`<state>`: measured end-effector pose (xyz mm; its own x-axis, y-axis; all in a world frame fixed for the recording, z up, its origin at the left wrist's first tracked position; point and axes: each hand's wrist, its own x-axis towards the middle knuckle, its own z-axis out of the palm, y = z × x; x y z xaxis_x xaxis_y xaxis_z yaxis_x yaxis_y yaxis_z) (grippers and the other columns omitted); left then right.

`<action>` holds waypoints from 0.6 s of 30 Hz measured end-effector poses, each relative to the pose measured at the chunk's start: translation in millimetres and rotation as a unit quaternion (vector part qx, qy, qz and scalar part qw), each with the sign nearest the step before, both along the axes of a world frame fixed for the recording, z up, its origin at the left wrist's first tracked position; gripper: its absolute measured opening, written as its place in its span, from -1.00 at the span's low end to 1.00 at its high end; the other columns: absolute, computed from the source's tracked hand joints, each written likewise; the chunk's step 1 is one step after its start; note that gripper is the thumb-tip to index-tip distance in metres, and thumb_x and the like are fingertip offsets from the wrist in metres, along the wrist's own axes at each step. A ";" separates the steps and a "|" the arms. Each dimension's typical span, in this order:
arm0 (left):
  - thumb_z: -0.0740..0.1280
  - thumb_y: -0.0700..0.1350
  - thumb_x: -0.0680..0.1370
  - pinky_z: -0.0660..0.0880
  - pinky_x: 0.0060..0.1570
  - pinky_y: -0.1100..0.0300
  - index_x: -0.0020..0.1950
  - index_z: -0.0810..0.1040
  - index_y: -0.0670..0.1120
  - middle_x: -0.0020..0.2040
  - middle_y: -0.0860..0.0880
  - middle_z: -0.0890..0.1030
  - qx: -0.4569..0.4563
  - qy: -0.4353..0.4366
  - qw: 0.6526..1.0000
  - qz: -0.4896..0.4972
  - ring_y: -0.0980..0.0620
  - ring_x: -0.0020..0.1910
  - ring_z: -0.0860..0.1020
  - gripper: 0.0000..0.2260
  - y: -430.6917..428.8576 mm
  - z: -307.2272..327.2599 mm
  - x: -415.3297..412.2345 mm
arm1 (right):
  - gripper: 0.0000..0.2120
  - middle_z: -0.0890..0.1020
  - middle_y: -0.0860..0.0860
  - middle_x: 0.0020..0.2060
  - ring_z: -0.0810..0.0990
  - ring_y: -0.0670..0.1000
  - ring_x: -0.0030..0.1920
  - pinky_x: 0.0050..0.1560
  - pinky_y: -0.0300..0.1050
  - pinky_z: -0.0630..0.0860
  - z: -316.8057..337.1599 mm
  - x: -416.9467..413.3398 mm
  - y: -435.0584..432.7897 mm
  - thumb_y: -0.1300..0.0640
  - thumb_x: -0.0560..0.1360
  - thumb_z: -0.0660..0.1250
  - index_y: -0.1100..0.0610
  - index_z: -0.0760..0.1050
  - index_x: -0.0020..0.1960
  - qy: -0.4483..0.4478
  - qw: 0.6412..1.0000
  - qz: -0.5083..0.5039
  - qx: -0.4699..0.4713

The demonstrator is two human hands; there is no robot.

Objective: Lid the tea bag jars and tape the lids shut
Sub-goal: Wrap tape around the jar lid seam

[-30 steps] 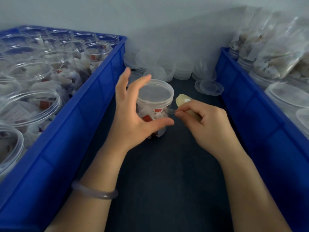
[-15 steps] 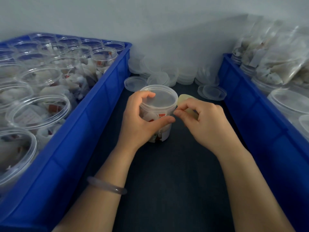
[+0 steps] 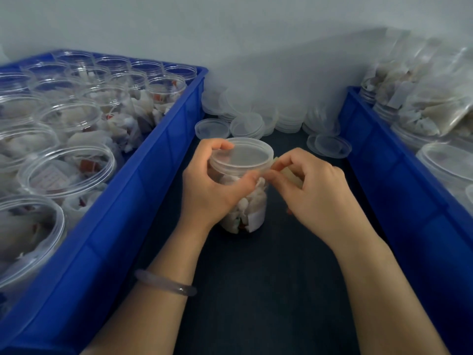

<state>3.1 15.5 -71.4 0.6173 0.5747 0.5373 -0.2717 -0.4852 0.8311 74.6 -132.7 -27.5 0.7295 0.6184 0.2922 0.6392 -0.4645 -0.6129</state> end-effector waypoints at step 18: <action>0.57 0.18 0.04 0.59 -0.23 0.13 0.12 0.41 -0.05 -0.02 -0.09 0.60 -0.288 0.045 0.919 -0.267 -0.02 -0.13 0.64 -0.25 10.5 8.9 -11.8 | -0.40 0.67 -0.08 -0.25 0.57 -0.13 -0.50 -0.37 -0.21 0.52 56.5 16.2 -12.3 -0.43 -0.02 0.31 -0.18 0.54 -0.06 0.153 0.977 0.095 -0.118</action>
